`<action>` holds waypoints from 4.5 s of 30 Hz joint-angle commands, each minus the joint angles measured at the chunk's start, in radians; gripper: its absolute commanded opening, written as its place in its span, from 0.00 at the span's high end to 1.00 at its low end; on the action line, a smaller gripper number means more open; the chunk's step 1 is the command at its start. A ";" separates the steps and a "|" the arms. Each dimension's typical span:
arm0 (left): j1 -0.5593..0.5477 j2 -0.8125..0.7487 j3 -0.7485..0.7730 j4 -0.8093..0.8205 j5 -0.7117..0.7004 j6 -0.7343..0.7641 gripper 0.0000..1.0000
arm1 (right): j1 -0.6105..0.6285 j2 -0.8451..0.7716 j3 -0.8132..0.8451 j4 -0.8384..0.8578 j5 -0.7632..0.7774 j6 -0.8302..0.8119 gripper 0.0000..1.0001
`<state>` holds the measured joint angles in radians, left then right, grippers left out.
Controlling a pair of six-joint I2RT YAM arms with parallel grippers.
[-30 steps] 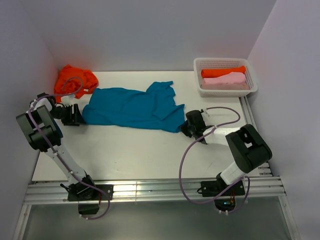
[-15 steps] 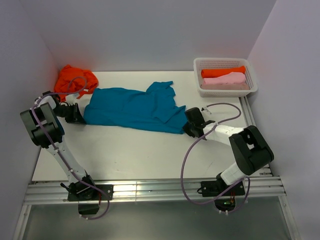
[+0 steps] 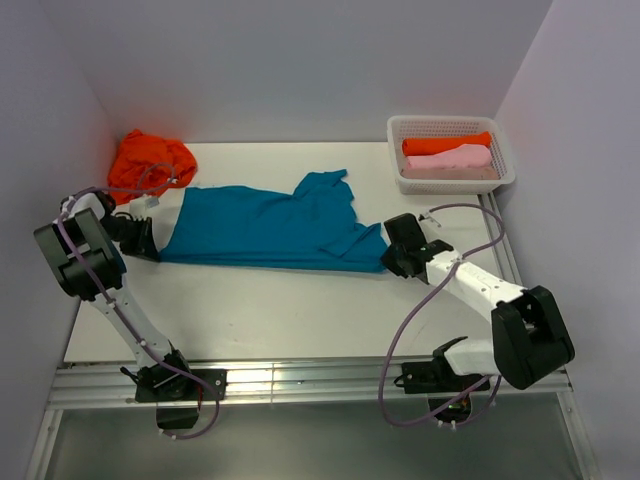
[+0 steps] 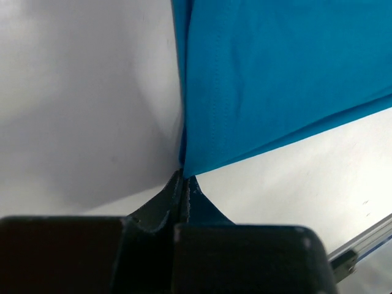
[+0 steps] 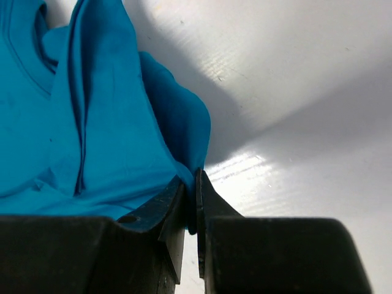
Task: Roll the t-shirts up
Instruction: Fold the tshirt
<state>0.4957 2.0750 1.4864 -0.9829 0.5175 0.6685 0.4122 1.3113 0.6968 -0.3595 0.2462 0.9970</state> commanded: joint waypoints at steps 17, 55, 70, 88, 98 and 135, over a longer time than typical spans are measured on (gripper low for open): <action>0.067 -0.153 -0.104 -0.096 -0.099 0.240 0.51 | 0.106 0.016 -0.045 -0.148 0.021 0.003 0.53; -0.213 -0.026 0.141 0.066 -0.126 -0.033 0.42 | 0.099 0.267 0.247 0.086 -0.030 -0.121 0.45; -0.224 0.026 0.135 0.062 -0.125 -0.040 0.53 | 0.096 0.312 0.274 0.082 -0.024 -0.127 0.46; -0.226 0.033 0.146 0.036 -0.099 -0.026 0.97 | 0.096 0.355 0.314 0.099 -0.028 -0.121 0.73; -0.226 -0.004 0.132 0.033 -0.090 -0.015 1.00 | 0.096 0.281 0.308 0.070 0.014 -0.115 0.95; -0.184 -0.021 0.213 -0.046 -0.042 -0.001 0.66 | 0.065 0.284 0.343 0.065 0.013 -0.141 1.00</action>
<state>0.3107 2.1025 1.7012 -0.9947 0.4339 0.6456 0.4854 1.5993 1.0145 -0.3176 0.2459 0.8658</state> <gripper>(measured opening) 0.325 0.007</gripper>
